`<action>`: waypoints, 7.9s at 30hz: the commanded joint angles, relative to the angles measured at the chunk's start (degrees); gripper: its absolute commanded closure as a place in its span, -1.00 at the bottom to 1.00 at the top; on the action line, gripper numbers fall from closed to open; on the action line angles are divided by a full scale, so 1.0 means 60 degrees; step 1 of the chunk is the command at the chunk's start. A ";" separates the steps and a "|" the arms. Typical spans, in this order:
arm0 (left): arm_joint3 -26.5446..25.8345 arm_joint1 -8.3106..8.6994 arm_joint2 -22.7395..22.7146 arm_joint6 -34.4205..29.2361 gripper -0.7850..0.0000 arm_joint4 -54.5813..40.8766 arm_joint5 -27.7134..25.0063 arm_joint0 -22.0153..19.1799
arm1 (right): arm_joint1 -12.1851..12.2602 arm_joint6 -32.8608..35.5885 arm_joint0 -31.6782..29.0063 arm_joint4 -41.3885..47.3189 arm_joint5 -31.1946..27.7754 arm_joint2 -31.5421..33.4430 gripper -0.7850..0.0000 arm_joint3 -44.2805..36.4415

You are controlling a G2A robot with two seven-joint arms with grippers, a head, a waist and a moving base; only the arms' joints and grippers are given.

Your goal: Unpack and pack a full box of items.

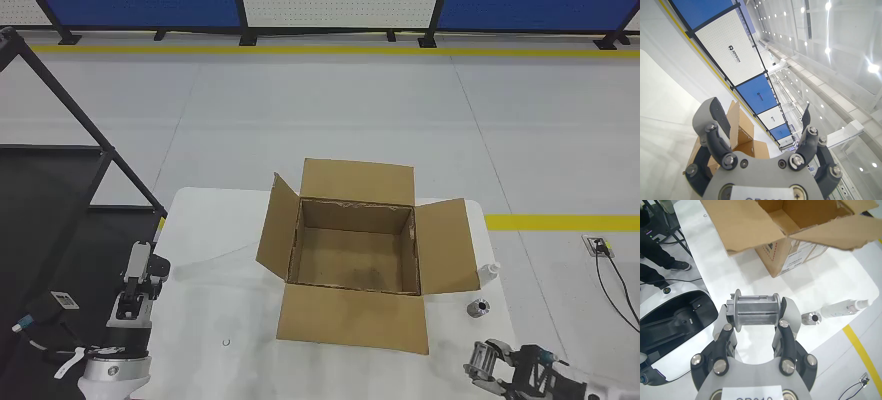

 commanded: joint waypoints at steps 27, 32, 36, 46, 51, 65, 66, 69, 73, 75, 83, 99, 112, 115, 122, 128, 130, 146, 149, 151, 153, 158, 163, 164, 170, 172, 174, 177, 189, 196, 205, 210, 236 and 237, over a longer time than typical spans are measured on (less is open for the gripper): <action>0.0000 0.0000 0.0000 0.0000 -1.00 0.0000 0.0000 0.0000 | -0.0219 -0.0823 0.5866 -0.1834 0.0471 -0.4545 1.00 0.5948; 0.0000 0.0000 0.0000 0.0000 -1.00 0.0000 0.0000 0.0000 | -0.0206 -0.0837 0.5885 -0.1807 0.0476 -0.4591 0.25 0.6009; 0.0000 0.0000 0.0000 0.0000 -1.00 0.0000 0.0000 0.0000 | -0.0183 -0.0872 0.5839 -0.1810 0.0512 -0.4572 0.06 0.5943; 0.0000 0.0000 0.0000 0.0000 -1.00 0.0000 0.0000 0.0000 | -0.0148 -0.0863 0.5814 -0.1760 0.0625 -0.4595 -0.54 0.5777; 0.0000 0.0000 0.0000 0.0000 -1.00 0.0000 0.0000 0.0000 | -0.0144 -0.0799 0.5893 -0.1707 0.0635 -0.4664 -0.80 0.5828; 0.0000 0.0000 0.0000 0.0000 -1.00 0.0000 0.0000 0.0000 | -0.0015 -0.1475 0.5579 -0.1643 0.0308 -0.4349 -0.93 0.5367; 0.0000 0.0000 0.0000 0.0000 -1.00 0.0000 0.0000 0.0000 | 0.0007 -0.1592 0.5508 -0.1655 0.0283 -0.4265 -0.94 0.5309; 0.0000 0.0000 0.0000 0.0000 -1.00 0.0000 0.0000 0.0000 | 0.0080 -0.2041 0.5306 -0.1679 0.0088 -0.3970 -0.98 0.5167; 0.0000 0.0000 0.0000 0.0000 -1.00 0.0000 0.0000 0.0000 | 0.0169 -0.2663 0.4872 -0.1634 0.0000 -0.3554 -1.00 0.4815; 0.0000 0.0000 0.0000 0.0000 -1.00 0.0000 0.0000 0.0000 | 0.0224 -0.2931 0.4611 -0.1585 0.0000 -0.3295 -1.00 0.4624; 0.0000 0.0000 0.0000 0.0000 -1.00 0.0000 0.0000 0.0000 | 0.0417 -0.3891 0.3496 -0.1100 0.0000 -0.2335 -1.00 0.3522; -0.0092 -0.0001 -0.0070 0.0167 -1.00 -0.0050 -0.0107 0.0143 | 0.0235 -0.3087 0.4139 -0.0022 0.0920 -0.3206 -0.15 0.4072; -0.0232 0.0003 -0.0210 0.0381 -1.00 -0.0071 -0.0353 0.0507 | -0.0091 -0.3351 0.5632 0.0571 0.1471 -0.4434 1.00 0.6041; -0.0258 0.0005 -0.0221 0.0387 -1.00 -0.0043 -0.0395 0.0573 | -0.0205 -0.3375 0.5801 0.0831 0.1970 -0.4708 1.00 0.6243; -0.0317 0.0005 -0.0303 0.0488 -1.00 -0.0071 -0.0494 0.0738 | -0.0471 -0.3333 0.6337 0.1721 0.2350 -0.5330 1.00 0.6784; -0.0387 0.0000 -0.0360 0.0593 -1.00 -0.0094 -0.0579 0.0913 | -0.0668 -0.2957 0.6874 0.2186 0.2440 -0.5824 1.00 0.7031; -0.0398 -0.0002 -0.0386 0.0625 -1.00 -0.0118 -0.0607 0.0969 | -0.0719 -0.2832 0.7040 0.2220 0.2487 -0.5951 1.00 0.7089; -0.0405 -0.0032 -0.0624 0.0987 -1.00 -0.0339 -0.0862 0.1317 | -0.1110 -0.2223 0.8175 0.2522 0.1948 -0.6920 1.00 0.7728; -0.0406 -0.0035 -0.0649 0.1011 -1.00 -0.0357 -0.0902 0.1345 | -0.1174 -0.2235 0.8286 0.2480 0.1921 -0.7062 1.00 0.7765; -0.0405 -0.0037 -0.0667 0.1027 -1.00 -0.0355 -0.0910 0.1364 | -0.1213 -0.2260 0.8343 0.2454 0.1909 -0.7143 1.00 0.7774; -0.0412 -0.0040 -0.0677 0.1036 -1.00 -0.0360 -0.0918 0.1383 | -0.1250 -0.2280 0.8395 0.2429 0.1885 -0.7221 1.00 0.7769; -0.0439 -0.0044 -0.0722 0.1046 -1.00 -0.0392 -0.0945 0.1414 | -0.1331 -0.2360 0.8491 0.2355 0.1882 -0.7365 1.00 0.7685; -0.0500 -0.0049 -0.0789 0.1063 -1.00 -0.0425 -0.0999 0.1467 | -0.1417 -0.2339 0.8579 0.2199 0.2237 -0.7505 1.00 0.7508; -0.0509 -0.0051 -0.0809 0.1077 -1.00 -0.0444 -0.1008 0.1480 | -0.1434 -0.2323 0.8600 0.2204 0.2290 -0.7525 1.00 0.7470; -0.0523 -0.0060 -0.0958 0.1115 -1.00 -0.0574 -0.1088 0.1573 | -0.1543 -0.2194 0.8734 0.2227 0.2543 -0.7687 1.00 0.7334; -0.0520 -0.0063 -0.1008 0.1121 -1.00 -0.0601 -0.1105 0.1608 | -0.1583 -0.2167 0.8796 0.2249 0.2595 -0.7743 1.00 0.7332; -0.0503 -0.0066 -0.1045 0.1121 -1.00 -0.0635 -0.1123 0.1646 | -0.1622 -0.2154 0.8855 0.2251 0.2635 -0.7803 1.00 0.7340; -0.0442 -0.0059 -0.1084 0.0940 -1.00 -0.0574 -0.1087 0.1720 | -0.1666 -0.2149 0.8930 0.2252 0.2639 -0.7848 1.00 0.7408; 0.0927 0.0153 -0.0903 -0.1779 -1.00 0.0996 -0.0504 0.1624 | -0.1320 -0.2948 0.8217 0.2049 0.2251 -0.6549 1.00 0.7481; 0.0964 0.0159 -0.0914 -0.1801 -1.00 0.1056 -0.0486 0.1603 | -0.1030 -0.3029 0.7335 0.1970 0.2163 -0.5544 0.51 0.6895; 0.1168 0.0193 -0.0558 -0.2259 -1.00 0.1290 -0.0370 0.1421 | -0.0953 -0.2851 0.7043 0.2064 0.2228 -0.5248 -1.00 0.6598; 0.1485 0.0241 -0.0054 -0.3088 -1.00 0.1154 -0.0360 0.1181 | -0.0953 -0.2851 0.7043 0.2064 0.2228 -0.5248 -1.00 0.6598; 0.2950 0.0425 0.1321 -0.4145 1.00 0.1236 0.0007 0.0047 | -0.0845 -0.3145 0.6414 0.2311 0.2134 -0.4524 -1.00 0.6708; 0.2947 0.0432 0.1326 -0.4143 1.00 0.1229 0.0016 0.0045 | -0.0844 -0.3168 0.6401 0.2317 0.2118 -0.4505 -1.00 0.6729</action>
